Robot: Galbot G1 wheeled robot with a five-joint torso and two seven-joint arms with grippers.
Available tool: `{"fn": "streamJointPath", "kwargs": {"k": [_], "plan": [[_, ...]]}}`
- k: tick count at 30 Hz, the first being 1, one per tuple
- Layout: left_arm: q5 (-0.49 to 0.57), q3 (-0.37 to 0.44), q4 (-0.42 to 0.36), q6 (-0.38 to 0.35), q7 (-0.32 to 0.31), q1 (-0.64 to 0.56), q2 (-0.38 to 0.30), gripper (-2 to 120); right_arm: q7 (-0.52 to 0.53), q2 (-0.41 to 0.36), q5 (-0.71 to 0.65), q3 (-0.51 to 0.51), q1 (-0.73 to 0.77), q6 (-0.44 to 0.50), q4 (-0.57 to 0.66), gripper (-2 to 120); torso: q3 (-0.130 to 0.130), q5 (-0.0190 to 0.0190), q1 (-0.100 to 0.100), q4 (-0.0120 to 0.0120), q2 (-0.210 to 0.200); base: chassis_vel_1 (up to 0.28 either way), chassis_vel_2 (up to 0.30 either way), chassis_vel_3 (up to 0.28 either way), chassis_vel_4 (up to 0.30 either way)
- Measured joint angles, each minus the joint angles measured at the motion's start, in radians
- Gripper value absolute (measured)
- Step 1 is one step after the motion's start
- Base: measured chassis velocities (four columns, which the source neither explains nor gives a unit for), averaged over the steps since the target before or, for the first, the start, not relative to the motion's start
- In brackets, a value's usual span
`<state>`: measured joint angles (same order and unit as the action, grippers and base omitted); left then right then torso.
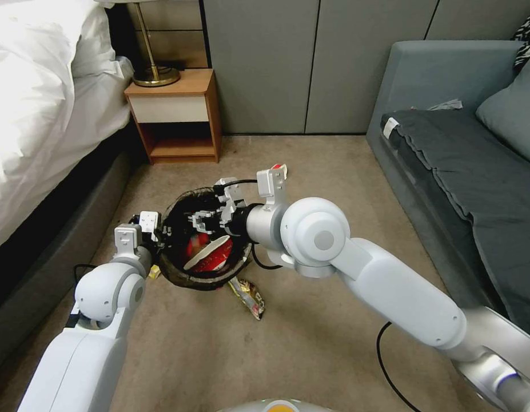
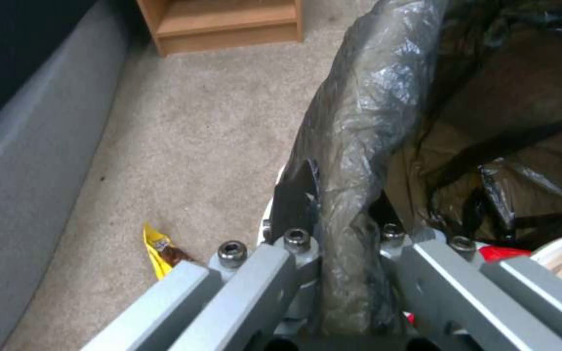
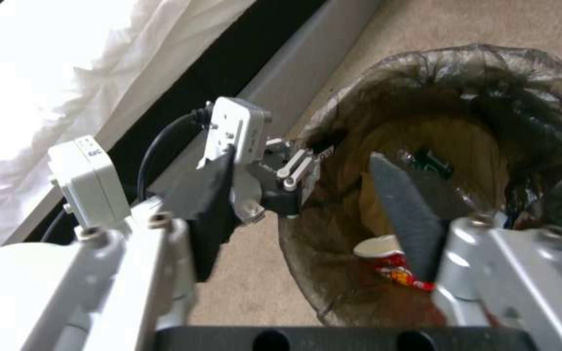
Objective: Pick up the trash bin, then pick up the garbage from the floor and place it into the trash bin.
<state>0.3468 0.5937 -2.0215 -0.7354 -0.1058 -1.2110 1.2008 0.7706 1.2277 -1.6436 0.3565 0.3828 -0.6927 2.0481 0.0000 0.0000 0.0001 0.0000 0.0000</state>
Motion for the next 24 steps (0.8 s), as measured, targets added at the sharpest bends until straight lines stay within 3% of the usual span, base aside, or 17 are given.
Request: {"fn": "streamJointPath", "kwargs": {"k": [12, 17, 21, 24], "plan": [[0.0, 0.005, 0.003, 0.0, 0.003, 0.0, -0.002, 0, -0.002, -0.003, 0.016, -0.01, 0.011, -0.012, 0.003, 98, 0.0, 0.0001, 0.0, 0.0, 0.0, 0.0, 0.0, 0.0, 0.0], [0.001, 0.005, 0.005, 0.0, 0.003, 0.002, -0.003, 0, -0.009, -0.013, 0.024, -0.053, -0.023, -0.008, 0.032, 100, 0.0, 0.0, 0.0, 0.0002, 0.0, 0.0, 0.0, 0.0, 0.0], [0.005, 0.008, 0.005, 0.0, 0.003, 0.005, -0.006, 0, -0.037, -0.073, 0.133, -0.131, -0.075, 0.006, 0.053, 100, 0.0, 0.0001, 0.0, 0.0003, 0.0, 0.0, 0.0, 0.0, 0.0], [0.008, 0.01, 0.005, 0.0, 0.003, 0.008, -0.009, 0, -0.108, -0.204, 0.339, -0.252, -0.057, 0.039, 0.052, 100, 0.0, 0.0001, 0.0, 0.0001, 0.0, 0.0, 0.0, 0.0, 0.0]]}}
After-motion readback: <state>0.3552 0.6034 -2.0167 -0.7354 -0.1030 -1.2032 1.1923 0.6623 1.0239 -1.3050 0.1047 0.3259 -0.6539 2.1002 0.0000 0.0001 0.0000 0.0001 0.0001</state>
